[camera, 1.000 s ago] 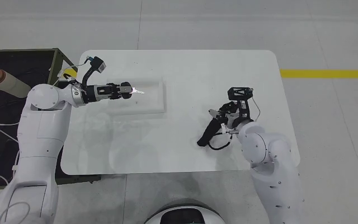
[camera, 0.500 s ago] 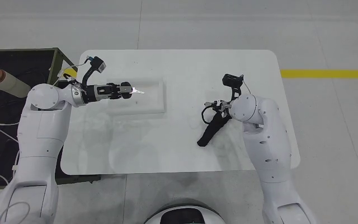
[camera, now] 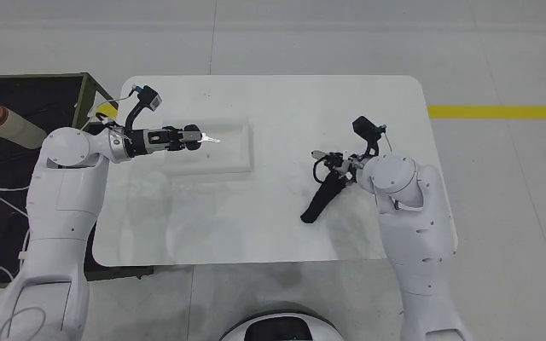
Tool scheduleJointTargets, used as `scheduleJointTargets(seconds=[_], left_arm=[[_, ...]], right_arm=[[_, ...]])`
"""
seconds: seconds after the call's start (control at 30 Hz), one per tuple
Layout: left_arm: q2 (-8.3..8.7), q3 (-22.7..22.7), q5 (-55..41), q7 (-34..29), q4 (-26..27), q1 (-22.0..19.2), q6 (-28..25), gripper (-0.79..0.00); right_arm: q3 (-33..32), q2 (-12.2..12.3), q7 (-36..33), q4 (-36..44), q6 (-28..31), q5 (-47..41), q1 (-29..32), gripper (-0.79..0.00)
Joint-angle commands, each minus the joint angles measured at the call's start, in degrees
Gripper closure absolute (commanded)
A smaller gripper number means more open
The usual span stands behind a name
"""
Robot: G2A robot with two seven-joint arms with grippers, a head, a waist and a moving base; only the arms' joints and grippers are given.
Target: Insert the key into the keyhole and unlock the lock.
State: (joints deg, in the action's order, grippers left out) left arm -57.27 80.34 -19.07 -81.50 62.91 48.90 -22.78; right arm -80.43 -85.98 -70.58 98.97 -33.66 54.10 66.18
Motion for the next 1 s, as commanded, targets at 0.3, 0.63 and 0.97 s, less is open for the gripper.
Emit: scheduleJointTargets(seconds=[0.3,0.63,0.97], left_arm=[[0.0,0.0,0.0,0.0,0.0,0.0,0.0,0.0],[0.0,0.0,0.0,0.0,0.0,0.0,0.0,0.0],[0.0,0.0,0.0,0.0,0.0,0.0,0.0,0.0]], right_arm=[[4.03,-1.14,6.83,-9.79,-6.89,4.85,-4.91,-0.785],[3.83,-2.34,8.79,-13.6,-8.85,9.48,-6.23,-0.533],[2.66,-4.1,7.99,-18.72,-8.06,14.01,-7.77,0.0]])
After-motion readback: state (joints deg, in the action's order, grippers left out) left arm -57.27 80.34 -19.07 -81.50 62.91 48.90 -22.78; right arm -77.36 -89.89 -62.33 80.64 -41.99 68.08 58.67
